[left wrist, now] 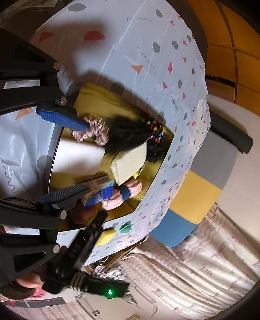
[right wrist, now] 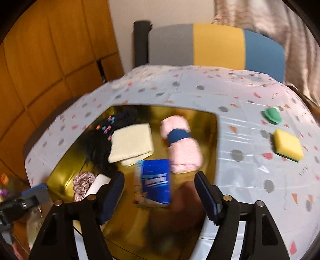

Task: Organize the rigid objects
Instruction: 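Lower the blue Tempo tissue pack into the gold tray and open the right tool, then reach the left tool to the yellow scouring sponge and grasp it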

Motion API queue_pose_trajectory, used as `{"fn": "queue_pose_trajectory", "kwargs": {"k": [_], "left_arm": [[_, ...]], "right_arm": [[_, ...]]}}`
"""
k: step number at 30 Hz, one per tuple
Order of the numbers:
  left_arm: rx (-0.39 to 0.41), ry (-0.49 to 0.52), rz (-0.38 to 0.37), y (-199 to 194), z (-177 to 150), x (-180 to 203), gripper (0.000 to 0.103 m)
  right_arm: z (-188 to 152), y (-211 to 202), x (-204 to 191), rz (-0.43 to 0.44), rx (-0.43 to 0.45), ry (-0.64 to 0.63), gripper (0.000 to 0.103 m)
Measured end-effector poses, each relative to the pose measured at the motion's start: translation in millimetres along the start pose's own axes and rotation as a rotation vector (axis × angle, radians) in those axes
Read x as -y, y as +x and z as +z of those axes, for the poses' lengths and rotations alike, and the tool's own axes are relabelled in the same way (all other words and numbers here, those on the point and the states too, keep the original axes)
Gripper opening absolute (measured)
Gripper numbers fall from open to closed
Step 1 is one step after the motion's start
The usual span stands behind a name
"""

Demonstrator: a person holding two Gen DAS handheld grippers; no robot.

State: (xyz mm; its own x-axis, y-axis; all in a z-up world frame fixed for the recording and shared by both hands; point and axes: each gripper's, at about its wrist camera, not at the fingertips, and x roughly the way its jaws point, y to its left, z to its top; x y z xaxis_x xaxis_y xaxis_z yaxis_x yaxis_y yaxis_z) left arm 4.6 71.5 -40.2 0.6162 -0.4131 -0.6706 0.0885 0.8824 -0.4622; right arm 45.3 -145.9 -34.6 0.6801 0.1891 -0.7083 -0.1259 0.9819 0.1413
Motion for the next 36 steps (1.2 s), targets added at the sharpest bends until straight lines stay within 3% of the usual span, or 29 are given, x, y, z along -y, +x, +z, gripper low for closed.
{"fn": "queue_pose_trajectory", "kwargs": {"k": [4,8,15,21,24,29,33,36], "left_arm": [[-0.039,0.051,-0.028,9,-1,19,0.057],[-0.086,0.128,-0.059,22,-2,47,0.057],[-0.146,0.284,-0.109,48,-4,127,0.057],[-0.158,0.38,-0.14,79,6,204,0.069],[-0.153,0.471,-0.127,108,8,255,0.08],[-0.219,0.554,-0.113,171,7,315,0.082],[-0.282,0.532,-0.116,228,8,349,0.082],[-0.304,0.562,-0.076,265,6,369,0.083]], "right_arm": [[-7,-20,37,-0.052,0.04,0.066,0.077],[-20,-27,87,-0.132,0.027,0.131,0.079],[-54,-34,182,-0.284,-0.003,0.244,0.079],[-64,-47,260,-0.396,0.035,0.316,0.083],[-70,-52,290,-0.441,0.05,0.357,0.089],[-86,-53,315,-0.443,0.07,0.437,0.095],[-95,-51,324,-0.401,0.08,0.492,0.102],[-103,-51,331,-0.392,0.084,0.549,0.103]]}}
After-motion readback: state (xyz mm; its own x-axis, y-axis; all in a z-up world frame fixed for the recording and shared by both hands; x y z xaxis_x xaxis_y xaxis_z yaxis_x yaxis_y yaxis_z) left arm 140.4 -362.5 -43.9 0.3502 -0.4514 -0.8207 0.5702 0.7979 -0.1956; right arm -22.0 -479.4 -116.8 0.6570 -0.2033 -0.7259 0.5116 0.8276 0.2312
